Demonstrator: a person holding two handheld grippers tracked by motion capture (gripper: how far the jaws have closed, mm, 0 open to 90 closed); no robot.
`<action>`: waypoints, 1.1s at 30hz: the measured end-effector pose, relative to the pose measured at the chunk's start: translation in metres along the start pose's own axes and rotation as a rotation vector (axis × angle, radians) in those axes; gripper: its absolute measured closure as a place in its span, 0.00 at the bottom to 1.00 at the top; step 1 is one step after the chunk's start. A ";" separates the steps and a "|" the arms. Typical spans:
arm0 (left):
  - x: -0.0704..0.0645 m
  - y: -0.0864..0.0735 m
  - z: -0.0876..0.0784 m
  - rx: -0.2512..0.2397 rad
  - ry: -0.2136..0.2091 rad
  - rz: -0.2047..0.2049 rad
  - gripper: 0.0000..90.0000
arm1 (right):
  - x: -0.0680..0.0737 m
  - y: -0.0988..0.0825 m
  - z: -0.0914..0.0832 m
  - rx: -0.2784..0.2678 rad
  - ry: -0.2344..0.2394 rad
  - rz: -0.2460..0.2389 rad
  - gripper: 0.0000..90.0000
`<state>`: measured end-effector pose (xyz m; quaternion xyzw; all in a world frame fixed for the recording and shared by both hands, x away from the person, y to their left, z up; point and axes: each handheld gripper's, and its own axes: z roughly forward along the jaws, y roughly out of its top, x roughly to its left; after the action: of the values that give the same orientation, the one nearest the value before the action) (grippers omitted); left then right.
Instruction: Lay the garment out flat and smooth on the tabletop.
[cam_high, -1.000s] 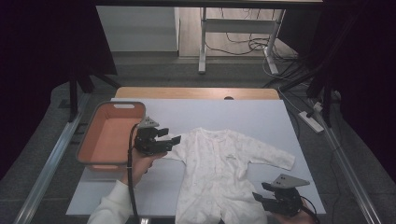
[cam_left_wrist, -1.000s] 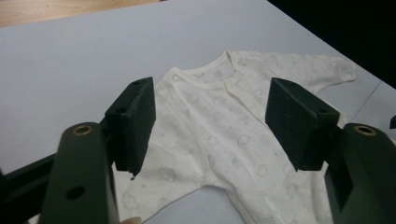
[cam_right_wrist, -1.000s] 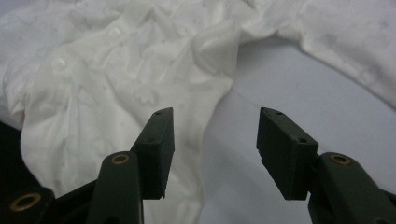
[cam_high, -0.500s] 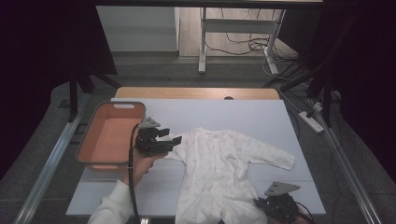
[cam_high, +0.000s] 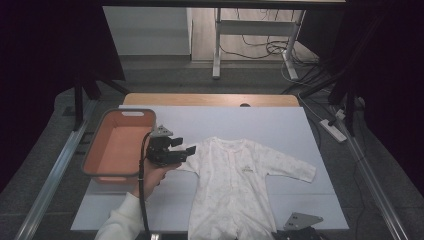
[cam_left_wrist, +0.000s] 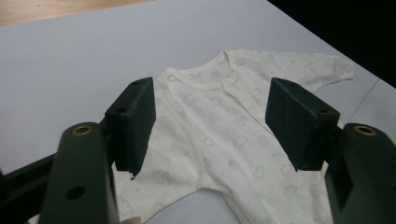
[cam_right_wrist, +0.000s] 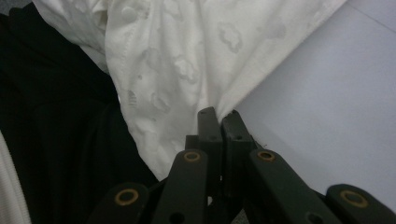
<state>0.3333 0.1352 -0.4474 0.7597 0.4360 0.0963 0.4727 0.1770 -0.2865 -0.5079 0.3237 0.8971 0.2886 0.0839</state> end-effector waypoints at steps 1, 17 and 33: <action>0.000 0.000 0.000 0.000 -0.001 -0.001 0.37 | -0.001 0.000 -0.001 -0.007 -0.004 -0.001 0.97; 0.001 -0.001 0.003 0.005 -0.001 -0.003 0.37 | -0.027 0.027 0.000 -0.183 -0.099 0.059 0.53; 0.002 -0.002 0.005 0.014 0.004 -0.002 0.37 | -0.068 0.080 0.061 -0.100 -0.143 0.069 0.64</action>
<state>0.3356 0.1341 -0.4521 0.7624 0.4383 0.0943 0.4667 0.2931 -0.2515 -0.5147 0.3695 0.8618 0.3118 0.1535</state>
